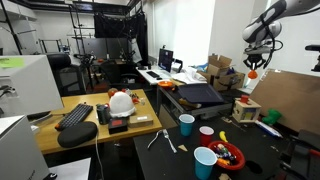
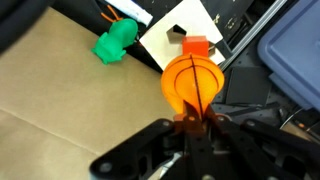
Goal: Put the ball in the closest blue cup
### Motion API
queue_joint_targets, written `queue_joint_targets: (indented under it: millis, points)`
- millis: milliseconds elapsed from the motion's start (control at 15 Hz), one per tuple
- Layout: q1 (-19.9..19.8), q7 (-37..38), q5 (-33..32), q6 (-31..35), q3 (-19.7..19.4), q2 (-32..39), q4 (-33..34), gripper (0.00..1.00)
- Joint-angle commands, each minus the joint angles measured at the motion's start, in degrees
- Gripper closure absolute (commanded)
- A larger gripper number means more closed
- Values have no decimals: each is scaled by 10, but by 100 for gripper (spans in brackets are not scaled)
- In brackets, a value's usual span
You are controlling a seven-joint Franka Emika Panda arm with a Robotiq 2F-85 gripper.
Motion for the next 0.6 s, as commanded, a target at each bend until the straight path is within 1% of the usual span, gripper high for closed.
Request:
queue_joint_targets:
  millis: [0, 333, 533]
  points:
    - [32, -81, 17, 24, 20, -90, -119, 98]
    - [68, -190, 39, 36, 57, -142, -216, 98]
    - [87, -255, 33, 62, 75, -159, -274, 98]
